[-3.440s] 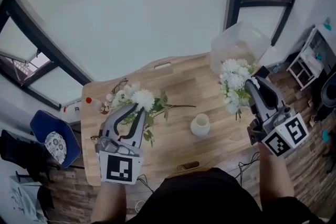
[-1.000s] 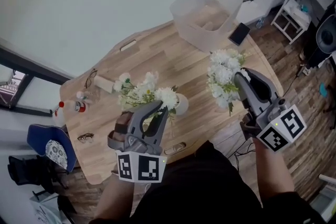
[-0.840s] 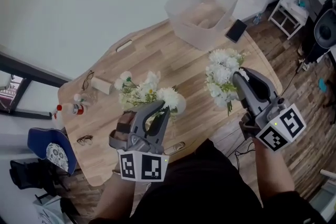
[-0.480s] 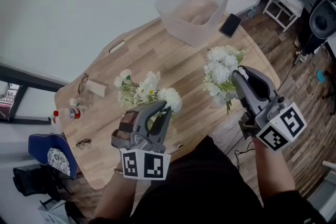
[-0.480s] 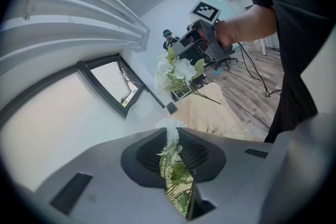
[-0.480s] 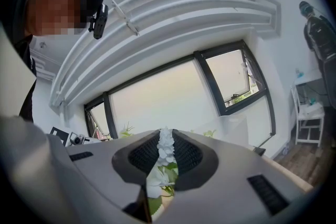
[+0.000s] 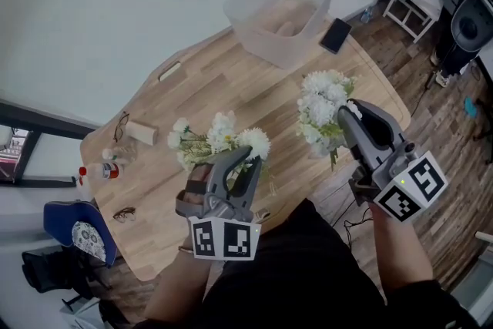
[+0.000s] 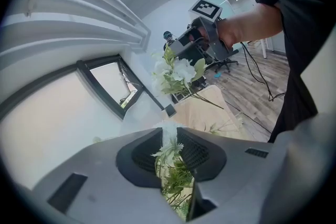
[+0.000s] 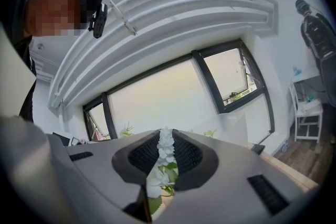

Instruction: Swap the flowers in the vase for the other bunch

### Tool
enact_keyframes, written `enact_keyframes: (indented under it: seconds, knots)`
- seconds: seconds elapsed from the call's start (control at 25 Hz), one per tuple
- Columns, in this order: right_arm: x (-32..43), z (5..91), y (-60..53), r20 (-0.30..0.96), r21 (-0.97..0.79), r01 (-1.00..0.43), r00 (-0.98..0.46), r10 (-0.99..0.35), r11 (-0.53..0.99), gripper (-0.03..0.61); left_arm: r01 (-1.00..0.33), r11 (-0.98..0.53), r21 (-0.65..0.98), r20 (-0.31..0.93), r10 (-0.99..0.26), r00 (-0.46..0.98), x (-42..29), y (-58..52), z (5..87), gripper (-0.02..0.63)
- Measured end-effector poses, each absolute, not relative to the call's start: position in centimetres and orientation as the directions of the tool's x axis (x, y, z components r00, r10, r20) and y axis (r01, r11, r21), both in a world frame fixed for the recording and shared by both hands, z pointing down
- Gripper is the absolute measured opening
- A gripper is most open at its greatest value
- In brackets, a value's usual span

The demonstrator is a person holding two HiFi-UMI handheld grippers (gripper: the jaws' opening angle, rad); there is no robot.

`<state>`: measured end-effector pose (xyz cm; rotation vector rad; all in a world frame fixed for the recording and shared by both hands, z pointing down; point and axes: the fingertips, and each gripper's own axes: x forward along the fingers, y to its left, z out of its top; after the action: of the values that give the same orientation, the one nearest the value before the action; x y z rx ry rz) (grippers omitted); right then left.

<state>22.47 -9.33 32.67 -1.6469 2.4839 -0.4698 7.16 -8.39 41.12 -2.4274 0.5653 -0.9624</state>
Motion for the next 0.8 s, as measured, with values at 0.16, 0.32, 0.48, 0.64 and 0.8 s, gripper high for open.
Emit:
enact_keyframes:
  seconds: [0.16, 0.32, 0.48, 0.64, 0.8]
  knots:
    - [22.4, 32.5, -9.2, 0.066, -0.318, -0.878, -0.397, -0.916, 0.358, 0.081, -0.212, -0.798, -0.565, 0.501, -0.535, 0.68, 7.3, -8.4, 40.2, 0.089]
    - [22.2, 32.2, -9.2, 0.059, -0.314, -0.878, -0.397, -0.916, 0.361, 0.081, -0.235, -0.806, -0.543, 0.474, -0.525, 0.707, 7.5, -7.9, 39.3, 0.092]
    - [22.0, 31.5, -9.3, 0.049, -0.305, -0.879, -0.399, -0.916, 0.367, 0.081, -0.265, -0.791, -0.551, 0.415, -0.536, 0.735, 7.7, -7.7, 37.0, 0.095]
    - [21.4, 30.8, -9.1, 0.029, -0.292, -0.876, -0.409, -0.912, 0.384, 0.081, -0.319, -0.774, -0.547, 0.344, -0.555, 0.757, 7.1, -7.6, 34.3, 0.095]
    - [20.5, 30.0, -9.4, 0.021, -0.278, -0.871, -0.426, -0.904, 0.404, 0.081, -0.36, -0.743, -0.564, 0.312, -0.596, 0.74, 5.2, -8.0, 32.8, 0.095]
